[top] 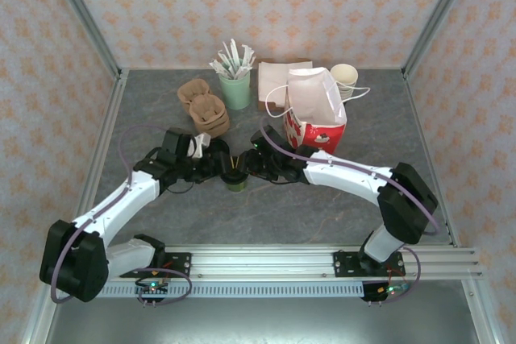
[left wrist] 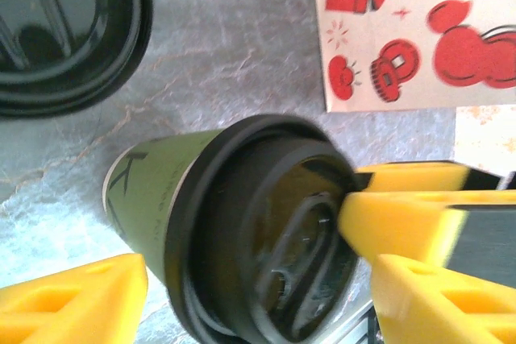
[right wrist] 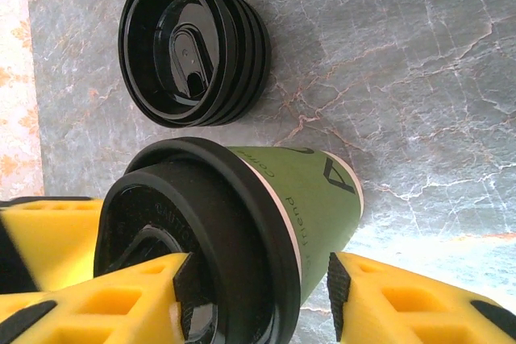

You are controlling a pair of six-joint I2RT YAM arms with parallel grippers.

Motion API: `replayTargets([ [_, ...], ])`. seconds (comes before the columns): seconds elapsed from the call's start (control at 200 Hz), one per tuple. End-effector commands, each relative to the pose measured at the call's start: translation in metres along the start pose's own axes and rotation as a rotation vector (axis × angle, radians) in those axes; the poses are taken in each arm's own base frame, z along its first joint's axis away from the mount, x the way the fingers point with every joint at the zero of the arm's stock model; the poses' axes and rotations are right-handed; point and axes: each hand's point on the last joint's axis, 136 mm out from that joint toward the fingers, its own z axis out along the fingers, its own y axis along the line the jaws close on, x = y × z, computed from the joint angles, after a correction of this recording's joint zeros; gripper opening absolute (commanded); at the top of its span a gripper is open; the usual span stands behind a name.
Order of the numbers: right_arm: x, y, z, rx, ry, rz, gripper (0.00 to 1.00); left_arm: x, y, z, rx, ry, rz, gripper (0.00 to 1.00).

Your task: Pack the takeout coffee

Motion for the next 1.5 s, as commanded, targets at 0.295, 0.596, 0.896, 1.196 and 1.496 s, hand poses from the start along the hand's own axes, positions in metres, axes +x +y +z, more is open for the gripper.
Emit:
replayTargets([
  [0.295,0.002,0.006,0.006,-0.009,0.019,-0.002,0.49,-0.065,-0.011,-0.056,-0.083,-0.275,-0.015,0.74],
  [0.596,-0.008,0.021,-0.006,-0.025,-0.001,-0.028,0.50,-0.144,0.020,-0.083,-0.152,-0.510,-0.223,0.69],
  [0.896,-0.019,0.026,-0.019,-0.019,-0.029,-0.038,0.52,-0.200,0.057,-0.090,-0.240,-0.629,-0.347,0.64],
  [1.196,-0.028,0.026,-0.041,-0.024,-0.064,-0.038,0.52,-0.254,0.078,-0.082,-0.244,-0.673,-0.409,0.55],
  [1.496,-0.037,0.023,-0.060,-0.024,-0.094,-0.031,0.52,-0.284,0.098,-0.062,-0.271,-0.692,-0.474,0.54],
])
